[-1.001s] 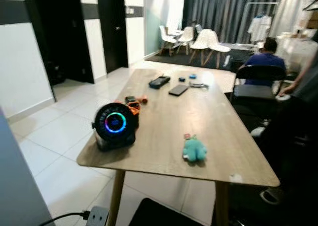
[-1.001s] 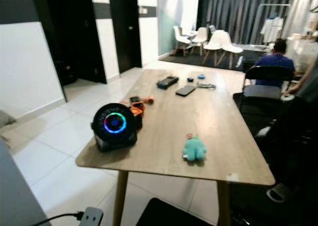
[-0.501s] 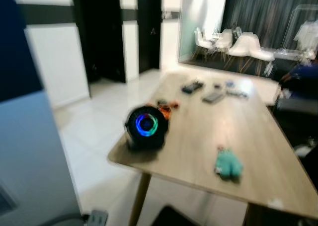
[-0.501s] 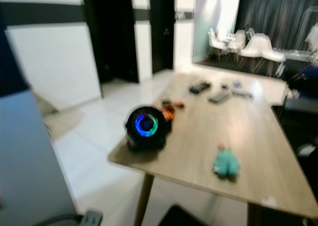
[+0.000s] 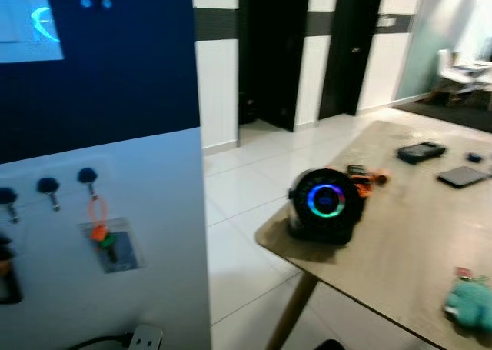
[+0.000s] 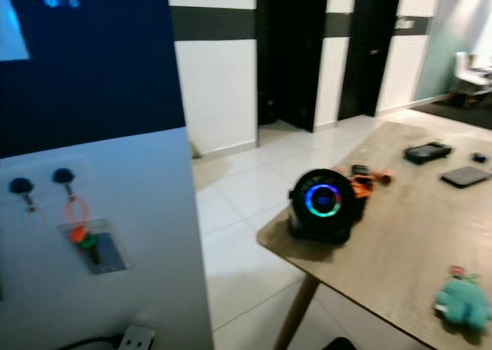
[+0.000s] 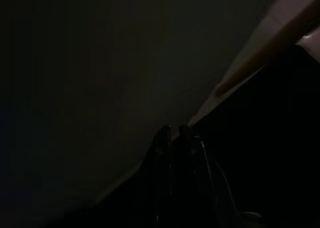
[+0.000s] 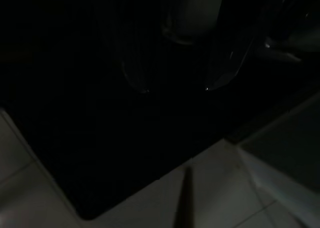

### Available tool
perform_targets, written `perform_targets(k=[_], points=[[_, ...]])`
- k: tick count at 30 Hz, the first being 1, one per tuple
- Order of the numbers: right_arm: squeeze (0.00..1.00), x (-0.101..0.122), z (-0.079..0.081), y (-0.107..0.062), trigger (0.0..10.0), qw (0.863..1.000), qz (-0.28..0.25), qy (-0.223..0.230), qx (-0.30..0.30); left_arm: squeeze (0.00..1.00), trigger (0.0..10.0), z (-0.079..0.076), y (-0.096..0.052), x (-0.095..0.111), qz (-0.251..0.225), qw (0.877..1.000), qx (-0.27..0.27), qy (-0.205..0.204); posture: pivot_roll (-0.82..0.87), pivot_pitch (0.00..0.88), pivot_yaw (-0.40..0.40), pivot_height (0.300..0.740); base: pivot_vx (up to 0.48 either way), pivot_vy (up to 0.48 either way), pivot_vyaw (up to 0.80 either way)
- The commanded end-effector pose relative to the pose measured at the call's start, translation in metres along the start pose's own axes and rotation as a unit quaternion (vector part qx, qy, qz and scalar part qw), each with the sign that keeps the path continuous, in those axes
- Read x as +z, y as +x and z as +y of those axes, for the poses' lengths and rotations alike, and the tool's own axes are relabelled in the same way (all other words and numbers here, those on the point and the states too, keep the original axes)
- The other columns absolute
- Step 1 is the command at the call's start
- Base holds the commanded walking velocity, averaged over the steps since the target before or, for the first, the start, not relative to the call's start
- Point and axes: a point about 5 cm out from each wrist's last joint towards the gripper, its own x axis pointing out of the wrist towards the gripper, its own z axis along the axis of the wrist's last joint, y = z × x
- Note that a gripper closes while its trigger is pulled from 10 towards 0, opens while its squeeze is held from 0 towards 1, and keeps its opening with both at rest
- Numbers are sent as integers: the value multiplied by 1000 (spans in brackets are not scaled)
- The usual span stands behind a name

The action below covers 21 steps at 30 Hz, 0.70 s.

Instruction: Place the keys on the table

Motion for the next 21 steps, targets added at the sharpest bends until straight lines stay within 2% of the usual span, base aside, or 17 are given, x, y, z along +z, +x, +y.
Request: perform_targets(k=[1,21], points=[[0,-2,-2,-1,10000,1000,4,2,-4,0,10000,-1,1,0,3,1000,-6,4,63,3,-21,740,0,0,800],[0,-8,-4,-3,10000,1000,13,1,-5,0,10000,-4,1,-2,11,1000,-12,-4,61,9,-20,740,0,0,800]])
